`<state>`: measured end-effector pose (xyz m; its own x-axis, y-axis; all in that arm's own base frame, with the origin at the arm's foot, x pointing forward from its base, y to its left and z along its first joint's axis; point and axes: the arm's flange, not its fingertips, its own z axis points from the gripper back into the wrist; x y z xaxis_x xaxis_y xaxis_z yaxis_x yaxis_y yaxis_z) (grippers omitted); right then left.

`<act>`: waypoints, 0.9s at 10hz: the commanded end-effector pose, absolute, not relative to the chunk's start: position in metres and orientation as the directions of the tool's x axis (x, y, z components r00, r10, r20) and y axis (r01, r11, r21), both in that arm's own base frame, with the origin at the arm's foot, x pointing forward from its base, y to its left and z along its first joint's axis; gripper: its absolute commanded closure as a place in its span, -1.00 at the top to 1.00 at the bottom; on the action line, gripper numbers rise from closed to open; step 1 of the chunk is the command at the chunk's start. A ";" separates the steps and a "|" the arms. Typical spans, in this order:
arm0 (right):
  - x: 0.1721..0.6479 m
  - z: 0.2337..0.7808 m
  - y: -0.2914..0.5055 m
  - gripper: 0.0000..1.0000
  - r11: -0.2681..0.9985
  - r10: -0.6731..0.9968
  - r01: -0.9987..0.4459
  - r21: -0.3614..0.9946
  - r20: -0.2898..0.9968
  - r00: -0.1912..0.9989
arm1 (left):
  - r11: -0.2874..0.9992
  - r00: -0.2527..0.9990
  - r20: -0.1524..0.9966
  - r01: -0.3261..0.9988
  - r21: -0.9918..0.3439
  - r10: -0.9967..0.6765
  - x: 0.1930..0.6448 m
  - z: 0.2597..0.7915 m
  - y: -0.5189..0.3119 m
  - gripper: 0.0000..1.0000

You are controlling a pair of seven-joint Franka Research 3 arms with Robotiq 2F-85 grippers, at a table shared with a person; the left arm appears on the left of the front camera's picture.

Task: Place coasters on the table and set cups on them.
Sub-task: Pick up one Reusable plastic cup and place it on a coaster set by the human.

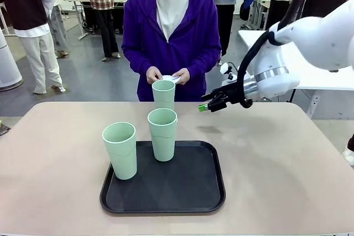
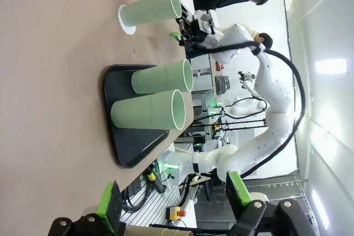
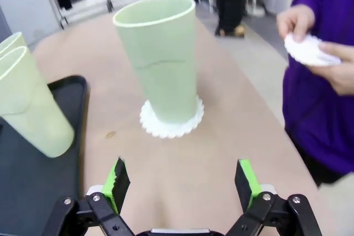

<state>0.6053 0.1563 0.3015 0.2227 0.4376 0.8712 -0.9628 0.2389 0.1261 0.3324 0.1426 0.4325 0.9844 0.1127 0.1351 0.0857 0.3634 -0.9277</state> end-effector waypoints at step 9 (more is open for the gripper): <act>0.501 0.483 0.216 1.00 0.612 0.743 -0.791 0.004 0.339 0.577 | 0.356 0.983 0.149 0.102 -0.929 0.108 0.331 0.434 0.145 1.00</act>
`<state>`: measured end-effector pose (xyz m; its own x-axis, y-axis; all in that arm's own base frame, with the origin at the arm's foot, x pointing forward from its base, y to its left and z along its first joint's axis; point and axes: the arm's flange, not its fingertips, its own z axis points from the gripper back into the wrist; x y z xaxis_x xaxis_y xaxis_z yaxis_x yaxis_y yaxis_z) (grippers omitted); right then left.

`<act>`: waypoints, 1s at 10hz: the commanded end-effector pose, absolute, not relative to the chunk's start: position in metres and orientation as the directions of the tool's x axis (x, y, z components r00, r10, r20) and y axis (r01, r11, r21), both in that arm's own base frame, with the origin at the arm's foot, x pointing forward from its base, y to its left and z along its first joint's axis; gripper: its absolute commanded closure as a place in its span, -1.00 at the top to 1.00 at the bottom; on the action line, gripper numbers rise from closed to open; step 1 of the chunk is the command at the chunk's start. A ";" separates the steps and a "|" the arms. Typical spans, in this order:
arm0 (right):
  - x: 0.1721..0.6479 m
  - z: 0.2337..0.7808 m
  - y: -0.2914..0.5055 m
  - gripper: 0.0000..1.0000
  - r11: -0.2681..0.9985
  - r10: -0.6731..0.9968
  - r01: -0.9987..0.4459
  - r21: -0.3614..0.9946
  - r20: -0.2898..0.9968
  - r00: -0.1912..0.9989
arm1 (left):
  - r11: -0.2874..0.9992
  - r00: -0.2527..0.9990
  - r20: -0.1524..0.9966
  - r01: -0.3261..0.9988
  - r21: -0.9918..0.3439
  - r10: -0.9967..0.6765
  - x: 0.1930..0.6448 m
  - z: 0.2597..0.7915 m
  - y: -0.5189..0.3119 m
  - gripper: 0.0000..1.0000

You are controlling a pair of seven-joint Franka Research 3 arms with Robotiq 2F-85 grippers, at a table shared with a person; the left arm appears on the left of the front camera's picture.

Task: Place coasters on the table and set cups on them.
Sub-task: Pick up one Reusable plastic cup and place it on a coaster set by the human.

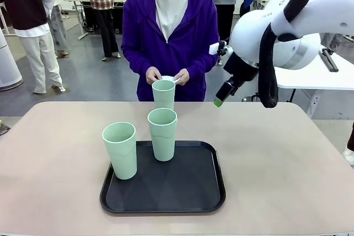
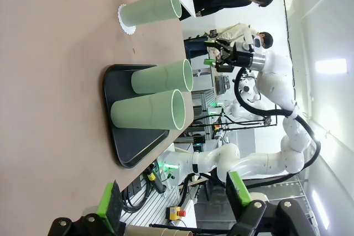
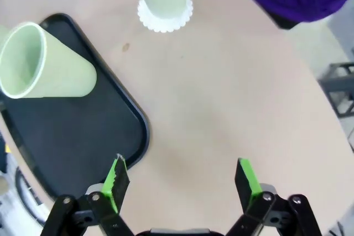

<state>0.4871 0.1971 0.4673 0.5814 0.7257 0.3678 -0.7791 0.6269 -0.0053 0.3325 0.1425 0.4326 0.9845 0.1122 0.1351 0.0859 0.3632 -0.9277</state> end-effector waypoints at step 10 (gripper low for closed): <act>0.507 0.491 0.229 1.00 0.593 0.758 -0.805 -0.019 0.348 0.551 | 0.356 0.983 0.149 0.102 -0.929 0.108 0.331 0.434 0.145 1.00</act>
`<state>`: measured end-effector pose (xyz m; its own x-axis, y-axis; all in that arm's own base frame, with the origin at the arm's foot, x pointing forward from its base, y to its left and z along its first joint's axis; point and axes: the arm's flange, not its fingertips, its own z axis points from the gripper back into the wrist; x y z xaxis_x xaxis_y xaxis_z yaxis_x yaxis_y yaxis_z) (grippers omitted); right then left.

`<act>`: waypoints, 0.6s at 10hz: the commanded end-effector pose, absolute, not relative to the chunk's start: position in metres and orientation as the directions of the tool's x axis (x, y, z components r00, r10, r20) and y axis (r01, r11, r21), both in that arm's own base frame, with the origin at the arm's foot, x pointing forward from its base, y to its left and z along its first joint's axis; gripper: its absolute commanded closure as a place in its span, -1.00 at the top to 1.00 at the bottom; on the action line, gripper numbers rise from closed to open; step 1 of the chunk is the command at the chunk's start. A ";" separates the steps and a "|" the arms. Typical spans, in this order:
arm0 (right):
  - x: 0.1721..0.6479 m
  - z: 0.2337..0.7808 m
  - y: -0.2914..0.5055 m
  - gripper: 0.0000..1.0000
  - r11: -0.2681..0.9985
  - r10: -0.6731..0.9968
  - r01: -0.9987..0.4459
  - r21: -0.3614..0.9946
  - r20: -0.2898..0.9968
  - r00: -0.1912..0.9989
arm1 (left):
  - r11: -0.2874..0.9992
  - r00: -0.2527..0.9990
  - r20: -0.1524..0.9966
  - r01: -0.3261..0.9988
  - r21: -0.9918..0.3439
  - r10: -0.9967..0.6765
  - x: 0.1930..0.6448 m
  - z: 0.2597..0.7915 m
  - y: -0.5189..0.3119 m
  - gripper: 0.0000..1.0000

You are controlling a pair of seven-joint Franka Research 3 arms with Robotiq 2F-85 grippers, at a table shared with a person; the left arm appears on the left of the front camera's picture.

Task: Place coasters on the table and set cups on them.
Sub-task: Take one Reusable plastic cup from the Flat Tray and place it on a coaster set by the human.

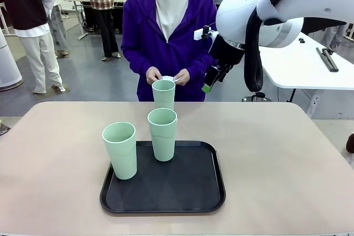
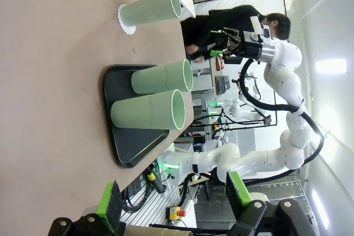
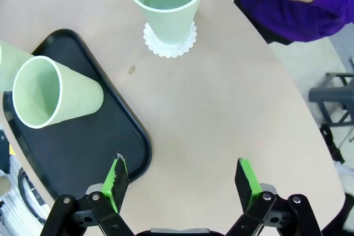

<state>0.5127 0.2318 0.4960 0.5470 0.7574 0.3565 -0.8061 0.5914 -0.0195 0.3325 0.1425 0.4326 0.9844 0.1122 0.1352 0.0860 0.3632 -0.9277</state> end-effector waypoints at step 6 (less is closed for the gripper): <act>0.507 0.491 0.229 1.00 0.593 0.758 -0.805 -0.019 0.348 0.551 | 0.356 0.983 0.149 0.102 -0.929 0.108 0.331 0.434 0.145 1.00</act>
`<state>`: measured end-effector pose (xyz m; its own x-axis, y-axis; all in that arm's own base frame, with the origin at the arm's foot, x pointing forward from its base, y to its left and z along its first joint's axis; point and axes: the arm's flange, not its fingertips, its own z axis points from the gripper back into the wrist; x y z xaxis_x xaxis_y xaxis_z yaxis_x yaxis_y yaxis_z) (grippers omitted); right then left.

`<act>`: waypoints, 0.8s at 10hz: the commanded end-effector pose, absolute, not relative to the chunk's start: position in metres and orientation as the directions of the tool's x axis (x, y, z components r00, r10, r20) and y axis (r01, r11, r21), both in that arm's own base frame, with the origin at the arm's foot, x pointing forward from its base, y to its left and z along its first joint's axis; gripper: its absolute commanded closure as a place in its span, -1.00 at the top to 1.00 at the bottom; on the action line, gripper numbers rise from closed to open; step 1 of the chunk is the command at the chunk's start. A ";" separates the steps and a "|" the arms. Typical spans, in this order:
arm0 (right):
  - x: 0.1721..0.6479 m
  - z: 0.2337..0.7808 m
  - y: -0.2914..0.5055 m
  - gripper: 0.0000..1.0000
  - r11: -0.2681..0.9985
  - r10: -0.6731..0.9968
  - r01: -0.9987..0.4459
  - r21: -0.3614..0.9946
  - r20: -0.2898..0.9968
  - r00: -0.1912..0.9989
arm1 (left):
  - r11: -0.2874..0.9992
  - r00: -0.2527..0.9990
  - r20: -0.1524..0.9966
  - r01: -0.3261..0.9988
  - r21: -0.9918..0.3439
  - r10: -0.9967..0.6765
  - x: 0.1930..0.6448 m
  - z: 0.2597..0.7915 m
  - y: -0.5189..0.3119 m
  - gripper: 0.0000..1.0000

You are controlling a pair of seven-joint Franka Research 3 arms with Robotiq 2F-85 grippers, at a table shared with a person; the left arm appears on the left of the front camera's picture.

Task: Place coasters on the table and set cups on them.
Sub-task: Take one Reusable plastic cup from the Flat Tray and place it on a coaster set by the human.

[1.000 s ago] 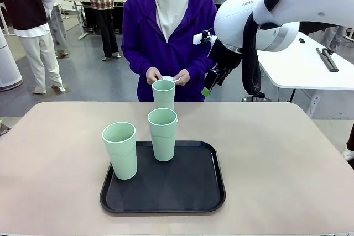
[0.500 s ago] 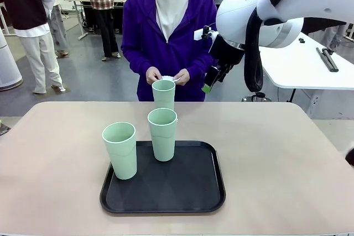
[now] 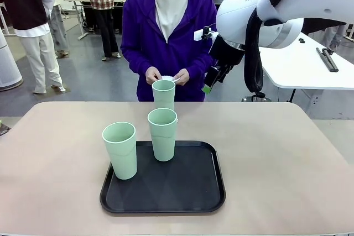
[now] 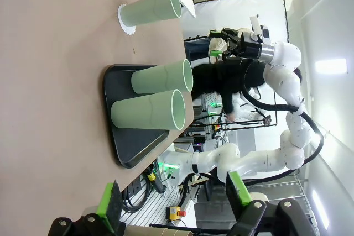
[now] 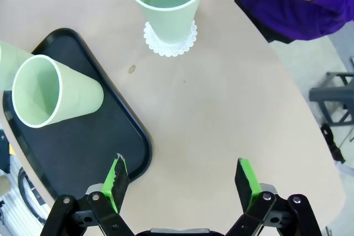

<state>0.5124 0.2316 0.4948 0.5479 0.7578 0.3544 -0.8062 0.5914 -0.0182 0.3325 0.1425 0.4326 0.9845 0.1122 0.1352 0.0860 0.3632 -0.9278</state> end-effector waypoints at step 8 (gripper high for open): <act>0.455 0.468 0.094 1.00 0.933 0.354 -0.361 0.008 0.180 0.918 | 0.356 0.983 0.149 0.102 -0.929 0.108 0.331 0.434 0.145 1.00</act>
